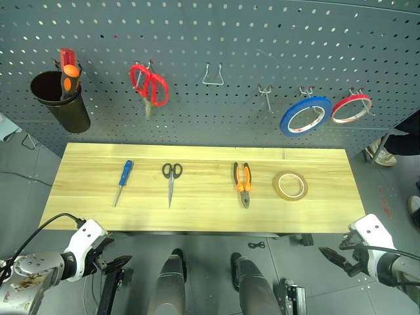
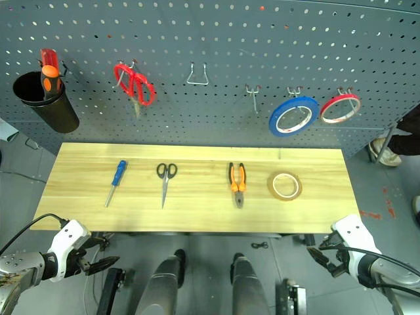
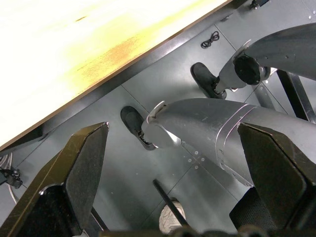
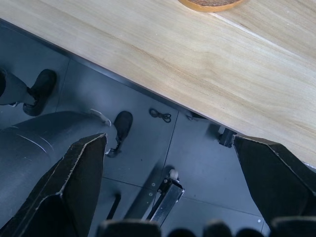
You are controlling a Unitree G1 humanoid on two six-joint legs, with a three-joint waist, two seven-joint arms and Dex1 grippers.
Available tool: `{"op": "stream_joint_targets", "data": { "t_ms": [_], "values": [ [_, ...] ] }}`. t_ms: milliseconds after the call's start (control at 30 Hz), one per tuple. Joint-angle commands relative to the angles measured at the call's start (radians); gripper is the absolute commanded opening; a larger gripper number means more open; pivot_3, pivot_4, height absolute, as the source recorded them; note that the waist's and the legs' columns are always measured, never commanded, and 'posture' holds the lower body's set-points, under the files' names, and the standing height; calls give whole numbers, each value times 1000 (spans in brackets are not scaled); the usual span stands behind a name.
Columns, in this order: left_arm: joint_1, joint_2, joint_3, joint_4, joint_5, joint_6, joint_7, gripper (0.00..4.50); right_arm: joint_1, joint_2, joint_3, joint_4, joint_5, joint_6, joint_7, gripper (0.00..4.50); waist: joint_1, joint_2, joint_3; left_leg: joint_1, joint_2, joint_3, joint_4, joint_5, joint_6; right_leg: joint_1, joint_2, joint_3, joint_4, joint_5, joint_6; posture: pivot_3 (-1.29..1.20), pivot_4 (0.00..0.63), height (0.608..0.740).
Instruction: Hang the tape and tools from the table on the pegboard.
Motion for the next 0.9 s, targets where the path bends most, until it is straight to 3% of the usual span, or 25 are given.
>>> {"op": "stream_joint_targets", "data": {
  "t_ms": [33, 200, 333, 500, 733, 900],
  "values": [
    [6, -3, 8, 3, -6, -15, -9, 4431, 4, -9, -26, 1, -7, -4, 4, 4500, -1, 0, 0, 0, 0, 0, 0, 0, 0, 0, 0, 0, 0, 0, 0, 135, 355, 740],
    [10, -23, 16, -40, -52, -1, -32, 4431, -36, -19, -8, 24, -17, -16, 4, 4500, -7, 0, 0, 0, 0, 0, 1, 0, 0, 0, 0, 0, 0, 0, 0, 132, 365, 740],
    [40, -19, 24, -240, -154, 66, -65, 4431, -86, -49, 30, 28, -23, -15, 31, 4500, -9, 0, 2, 0, 0, 0, 0, 0, 0, 0, 0, 1, 0, 0, 0, 107, 400, 740],
    [-1, -37, 21, -393, -282, 155, -43, 4431, -179, -89, 84, 72, -30, -22, 67, 4500, -9, 1, 4, 2, 0, 0, 1, 0, 0, 2, 0, 1, 2, 0, 0, 114, 396, 740],
    [-177, -136, -148, -500, -336, 173, 12, 4431, -493, -104, 314, 335, -119, -151, 140, 4500, -13, 2, 17, 3, -1, 0, 4, 0, 0, 5, 0, 1, 1, 2, 3, 114, 404, 740],
    [-274, -266, -240, -481, -323, 154, 108, 4431, -723, -30, 448, 581, -182, -242, 169, 4500, -14, 1, 24, 3, -1, -1, 3, 0, 0, 5, 1, 1, 1, 6, 10, 105, 405, 740]
  ]
}}
